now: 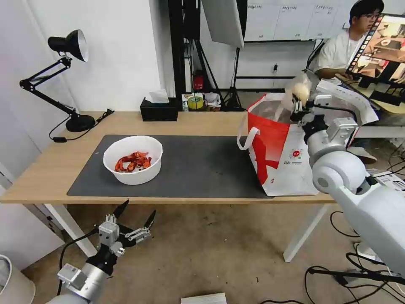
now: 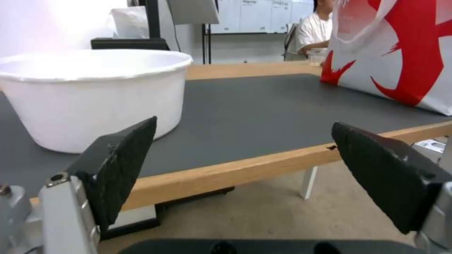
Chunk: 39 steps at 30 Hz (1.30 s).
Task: Pick up the trash from the table and place it into the takeout bag.
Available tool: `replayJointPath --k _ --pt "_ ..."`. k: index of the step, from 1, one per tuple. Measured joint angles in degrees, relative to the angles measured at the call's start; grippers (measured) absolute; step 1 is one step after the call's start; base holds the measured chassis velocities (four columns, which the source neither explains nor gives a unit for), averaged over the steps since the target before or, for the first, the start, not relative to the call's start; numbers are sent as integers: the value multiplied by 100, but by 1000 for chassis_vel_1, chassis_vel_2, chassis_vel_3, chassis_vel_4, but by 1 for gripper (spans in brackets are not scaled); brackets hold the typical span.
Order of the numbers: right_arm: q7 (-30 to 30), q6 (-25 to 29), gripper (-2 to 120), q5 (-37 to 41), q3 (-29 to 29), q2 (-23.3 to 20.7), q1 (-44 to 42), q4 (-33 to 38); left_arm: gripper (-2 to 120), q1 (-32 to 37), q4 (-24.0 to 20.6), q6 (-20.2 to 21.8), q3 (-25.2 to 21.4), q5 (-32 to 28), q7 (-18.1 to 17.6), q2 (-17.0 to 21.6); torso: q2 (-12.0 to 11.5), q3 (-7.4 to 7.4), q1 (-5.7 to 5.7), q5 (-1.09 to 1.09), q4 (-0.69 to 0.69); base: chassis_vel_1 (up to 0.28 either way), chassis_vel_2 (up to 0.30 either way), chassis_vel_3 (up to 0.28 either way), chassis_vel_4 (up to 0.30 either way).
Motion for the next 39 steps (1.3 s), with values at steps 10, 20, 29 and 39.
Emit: replayJointPath --k 10,20,29,39 --pt "15 -118 53 11 4 -17 -36 57 100 -84 57 9 36 -3 -1 31 0 0 0 0 0 0 0 0 0" --pt "19 -149 91 22 -19 -17 -100 74 100 -132 102 9 73 1 -2 16 0 0 0 0 0 0 0 0 0" --pt "2 -151 100 47 -7 -49 -113 121 100 -91 31 12 37 3 -6 16 0 0 0 0 0 0 0 0 0" --pt "-24 -38 100 364 40 -107 -3 414 100 40 -101 14 -66 34 -8 -60 0 0 0 0 0 0 0 0 0"
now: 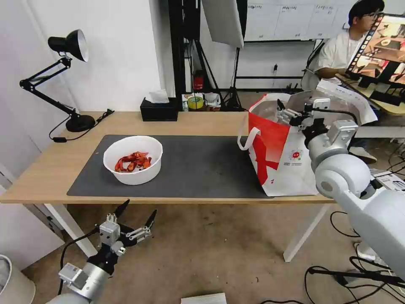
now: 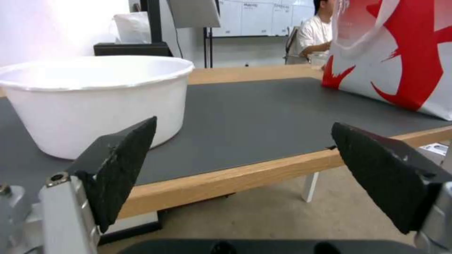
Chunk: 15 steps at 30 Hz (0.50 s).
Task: Pick up the trash from the table and place it into the takeout bag.
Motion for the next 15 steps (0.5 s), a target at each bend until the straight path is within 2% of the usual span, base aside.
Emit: replayJointPath --k 7,15 --pt "-203 102 100 253 9 -38 -95 371 100 42 -51 0 -65 6 1 -34 0 0 0 0 0 0 0 0 0" --pt "-718 284 100 311 115 -148 -1012 1195 100 44 -71 -13 -111 12 5 -99 0 0 0 0 0 0 0 0 0"
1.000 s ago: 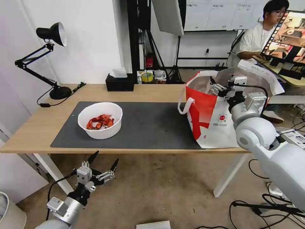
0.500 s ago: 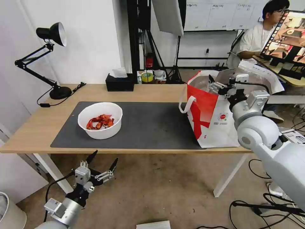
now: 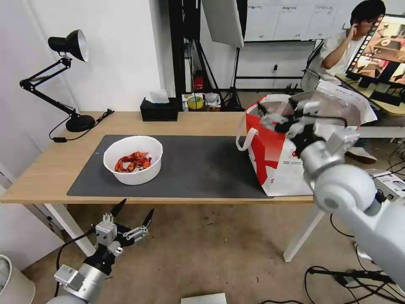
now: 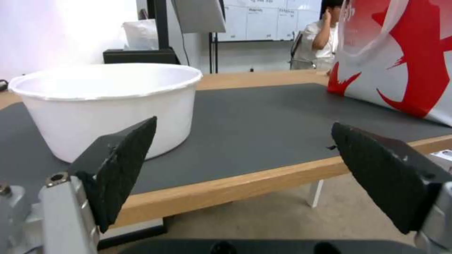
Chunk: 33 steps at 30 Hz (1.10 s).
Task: Pick up the trash from the table and place it into the takeout bag.
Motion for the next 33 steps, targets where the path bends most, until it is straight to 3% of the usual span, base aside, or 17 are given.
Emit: replayJointPath --k 18,20,33 --pt "-399 334 100 -798 351 122 -1918 483 100 -105 102 -38 -5 -21 28 153 0 0 0 0 0 0 0 0 0" --pt "-424 468 100 -1177 357 321 -2410 440 100 -147 151 -40 35 -27 29 183 0 0 0 0 0 0 0 0 0" --pt "28 979 100 -2248 269 939 -3342 45 100 -249 286 -55 161 -29 33 234 0 0 1 1 0 0 0 0 0"
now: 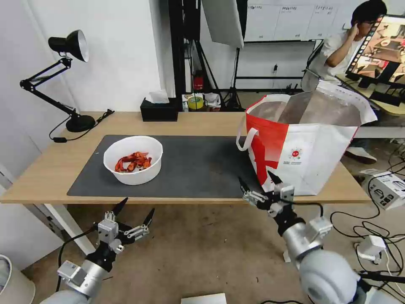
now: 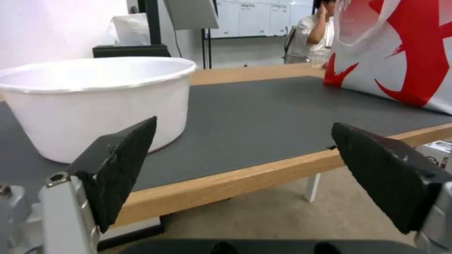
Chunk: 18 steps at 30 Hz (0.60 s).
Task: Pick up the trash from the table and place it into the takeout bag.
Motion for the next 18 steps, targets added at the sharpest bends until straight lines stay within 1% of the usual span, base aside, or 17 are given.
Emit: replayJointPath --k 1,3,5,18 --pt "89 40 100 -188 -3 81 -140 -52 100 -19 8 0 18 0 0 3 0 0 0 -1 0 0 0 0 0" --pt "118 49 100 -261 -4 111 -199 -69 100 -24 12 0 22 0 0 5 0 0 0 -1 0 0 0 0 0" --pt "275 79 100 -545 -19 251 -435 -148 100 -33 32 -1 34 1 0 7 0 0 0 -1 0 0 0 0 0" --pt "563 108 100 -767 -111 443 -717 -293 100 -45 51 -8 64 13 1 -23 0 0 0 -1 0 0 0 0 0"
